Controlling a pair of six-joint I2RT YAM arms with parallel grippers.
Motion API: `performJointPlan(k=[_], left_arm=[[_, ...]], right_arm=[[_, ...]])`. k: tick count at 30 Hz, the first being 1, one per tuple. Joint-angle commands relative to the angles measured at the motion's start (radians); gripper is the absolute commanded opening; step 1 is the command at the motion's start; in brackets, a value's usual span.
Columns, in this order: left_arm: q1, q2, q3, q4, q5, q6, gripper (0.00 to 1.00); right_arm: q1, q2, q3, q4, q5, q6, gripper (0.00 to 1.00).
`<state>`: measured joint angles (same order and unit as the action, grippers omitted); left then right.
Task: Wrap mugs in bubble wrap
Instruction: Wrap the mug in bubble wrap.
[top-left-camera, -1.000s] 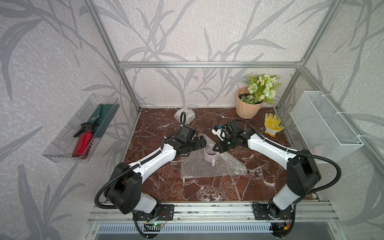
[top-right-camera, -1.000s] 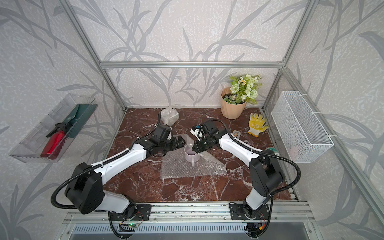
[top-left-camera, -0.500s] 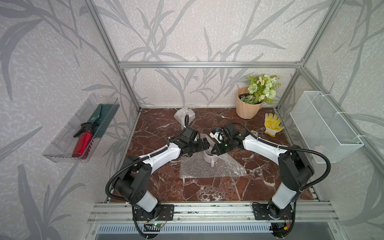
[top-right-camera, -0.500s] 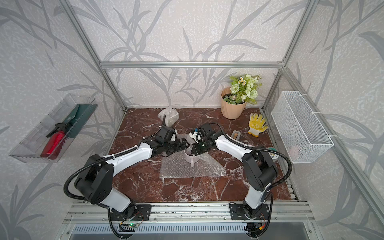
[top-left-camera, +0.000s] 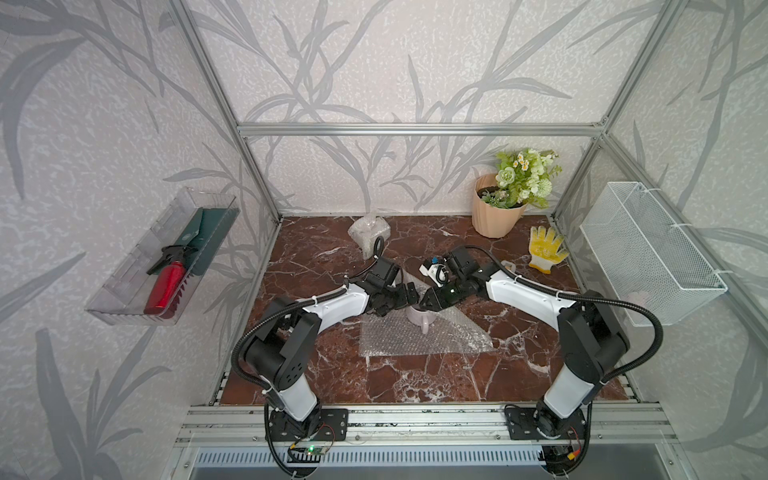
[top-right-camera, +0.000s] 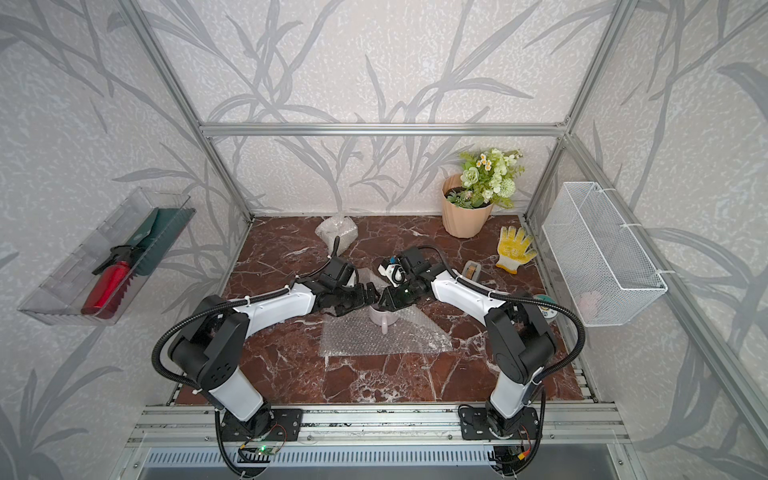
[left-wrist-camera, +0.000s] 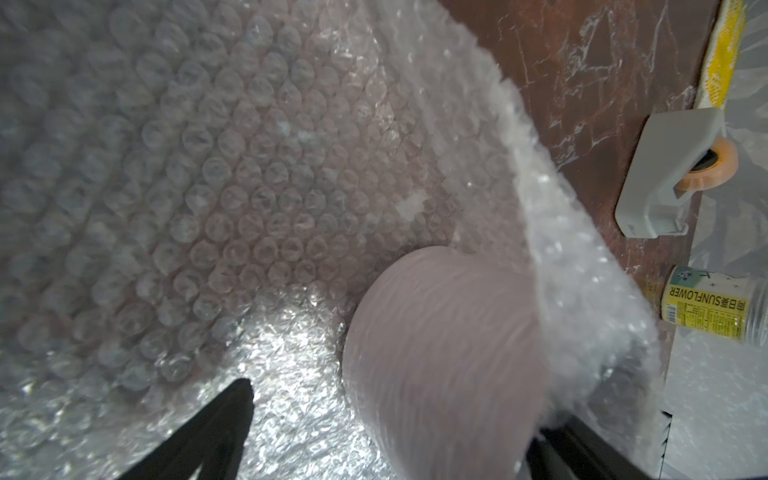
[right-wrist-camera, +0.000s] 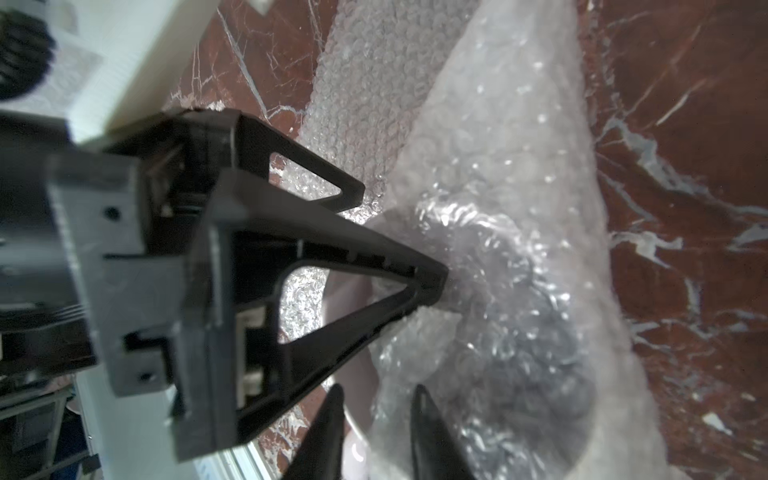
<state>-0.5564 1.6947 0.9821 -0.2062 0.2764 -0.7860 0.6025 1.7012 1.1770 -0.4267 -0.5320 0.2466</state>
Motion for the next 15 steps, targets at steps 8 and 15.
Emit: performJointPlan(k=[8, 15], left_arm=[[-0.004, 0.028, 0.007, -0.057, -0.042, 0.013, 0.99], [-0.004, 0.052, 0.035, -0.094, -0.056, 0.017, 0.99]], right_arm=[[-0.002, -0.392, -0.196, -0.193, 0.475, 0.120, 0.53], [-0.011, -0.630, -0.511, -0.138, 0.566, 0.291, 0.70]])
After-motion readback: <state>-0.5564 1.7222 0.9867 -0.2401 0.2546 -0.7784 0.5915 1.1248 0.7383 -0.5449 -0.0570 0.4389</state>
